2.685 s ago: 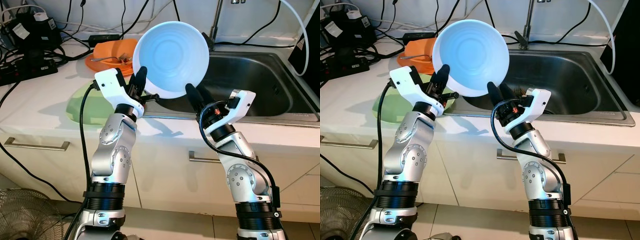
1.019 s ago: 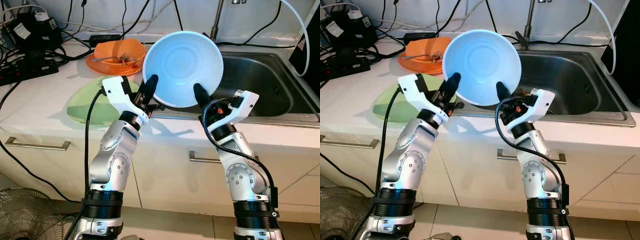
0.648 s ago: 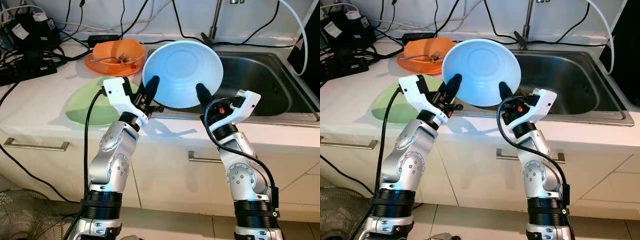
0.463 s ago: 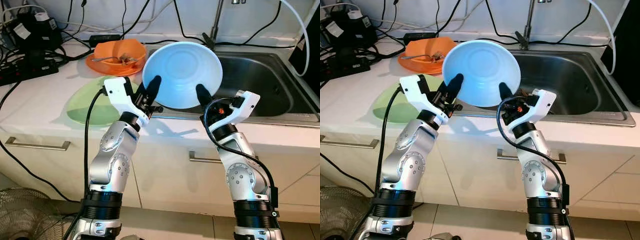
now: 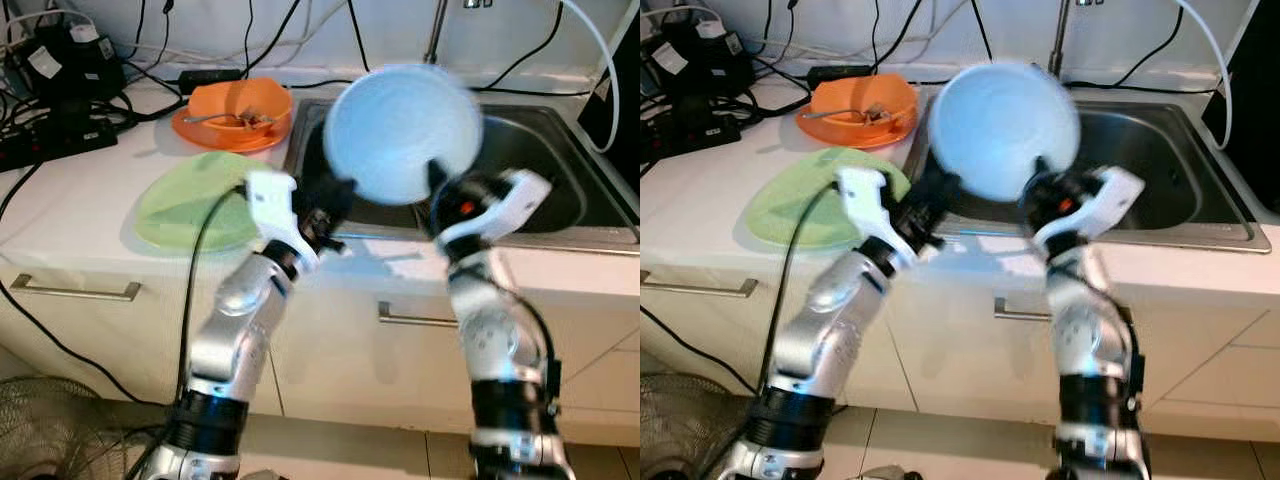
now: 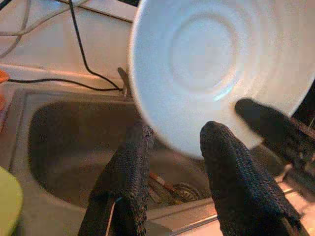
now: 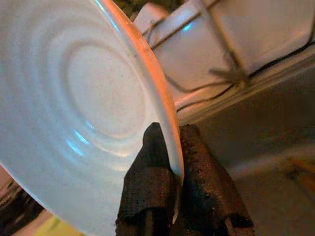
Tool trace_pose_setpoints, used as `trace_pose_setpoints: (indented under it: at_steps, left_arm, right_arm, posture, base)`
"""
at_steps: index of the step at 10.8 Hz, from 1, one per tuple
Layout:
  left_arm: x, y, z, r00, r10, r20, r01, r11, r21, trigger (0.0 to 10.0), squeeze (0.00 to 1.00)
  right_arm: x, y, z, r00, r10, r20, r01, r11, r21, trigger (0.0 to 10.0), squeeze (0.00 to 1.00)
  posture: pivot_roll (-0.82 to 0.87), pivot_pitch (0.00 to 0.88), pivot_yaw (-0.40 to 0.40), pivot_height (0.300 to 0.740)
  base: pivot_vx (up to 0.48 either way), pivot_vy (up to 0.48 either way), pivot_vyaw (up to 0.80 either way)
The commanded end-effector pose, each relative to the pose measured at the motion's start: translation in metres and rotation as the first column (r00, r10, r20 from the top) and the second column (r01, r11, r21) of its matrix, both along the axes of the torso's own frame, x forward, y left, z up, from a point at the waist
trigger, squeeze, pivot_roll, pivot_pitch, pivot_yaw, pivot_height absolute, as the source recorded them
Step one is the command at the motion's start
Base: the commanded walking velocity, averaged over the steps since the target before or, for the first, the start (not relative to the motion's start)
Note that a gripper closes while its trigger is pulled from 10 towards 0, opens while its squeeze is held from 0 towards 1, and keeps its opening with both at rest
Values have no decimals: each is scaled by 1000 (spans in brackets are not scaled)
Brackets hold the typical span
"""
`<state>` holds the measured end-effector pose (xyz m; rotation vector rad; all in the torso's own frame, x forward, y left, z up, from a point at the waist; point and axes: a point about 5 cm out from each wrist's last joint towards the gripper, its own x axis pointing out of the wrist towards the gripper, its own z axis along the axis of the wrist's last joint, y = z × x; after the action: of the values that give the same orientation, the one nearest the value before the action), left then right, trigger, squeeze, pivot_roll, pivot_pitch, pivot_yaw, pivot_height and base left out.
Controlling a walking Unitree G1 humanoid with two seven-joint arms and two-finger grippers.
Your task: Kitchen organization
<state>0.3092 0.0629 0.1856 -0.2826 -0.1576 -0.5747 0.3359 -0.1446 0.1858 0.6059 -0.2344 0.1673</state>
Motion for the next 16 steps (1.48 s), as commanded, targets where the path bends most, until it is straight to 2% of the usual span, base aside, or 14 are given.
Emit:
trace_pose_setpoints:
  at_steps: [1,2,3,4,5,7,8,9,10,11,12,14,16]
  left_arm:
    - [0,0,-4,1000,-7,0,7,999,35,10000,0]
    - [0,0,-6,1000,-8,-2,8,999,48,10000,0]
    - [-2,-3,-10,1000,-28,-13,29,996,86,10000,0]
    - [-4,-8,-19,998,-57,-36,62,986,157,10000,0]
    - [-5,-9,-24,996,-59,-63,70,979,194,10000,0]
    - [-7,-7,-38,988,-55,-141,90,964,252,10000,0]
    - [-10,-5,-43,983,-52,-175,97,961,260,10000,0]
    - [-11,-5,-46,980,-54,-193,106,956,273,10000,0]
    - [-14,-5,-48,975,-66,-214,126,950,284,10000,0]
    - [-15,-7,-48,975,-77,-208,136,947,290,10000,0]
    - [-15,-7,-46,976,-80,-205,138,947,290,10000,0]
    - [-19,-10,-44,973,-100,-206,159,941,298,10000,0]
    - [-21,-9,-45,973,-98,-208,160,939,305,10000,0]
  right_arm:
    - [4,-8,15,997,-46,57,46,999,5,0,0]
    - [5,-11,17,996,-60,60,60,998,3,0,0]
    - [10,-18,20,992,-112,56,114,993,-31,431,0]
    - [20,-25,20,984,-171,47,177,972,-152,10000,0]
    - [26,-30,21,974,-218,58,226,942,-248,10000,0]
    - [38,-32,23,961,-255,106,275,841,-465,10000,0]
    - [44,-32,20,957,-258,130,285,763,-580,10000,0]
    - [48,-31,19,953,-260,152,295,701,-649,10000,0]
    - [52,-31,16,944,-279,175,314,605,-732,10000,0]
    - [54,-27,11,944,-269,191,310,531,-789,10000,0]
    - [54,-23,5,948,-250,195,296,482,-825,10000,0]
    - [55,-13,-18,966,-207,153,219,348,-912,10000,0]
    - [53,-8,-29,975,-188,121,176,312,-934,10000,0]
  posture:
    - [84,0,38,740]
    - [85,0,38,740]
    - [85,0,37,740]
    - [84,0,36,740]
    - [85,0,38,740]
    - [87,0,37,740]
    - [90,0,38,740]
    - [93,0,38,740]
    - [95,0,37,740]
    - [111,0,30,740]
    - [114,0,29,740]
    - [131,0,25,740]
    - [140,0,23,740]
  base:
    - [0,0,0]
    - [0,0,0]
    - [0,0,0]
    - [0,0,0]
    - [0,0,0]
    - [0,0,0]
    - [0,0,0]
    - [0,0,0]
    - [0,0,0]
    - [0,0,0]
    - [0,0,0]
    - [0,0,0]
    - [0,0,0]
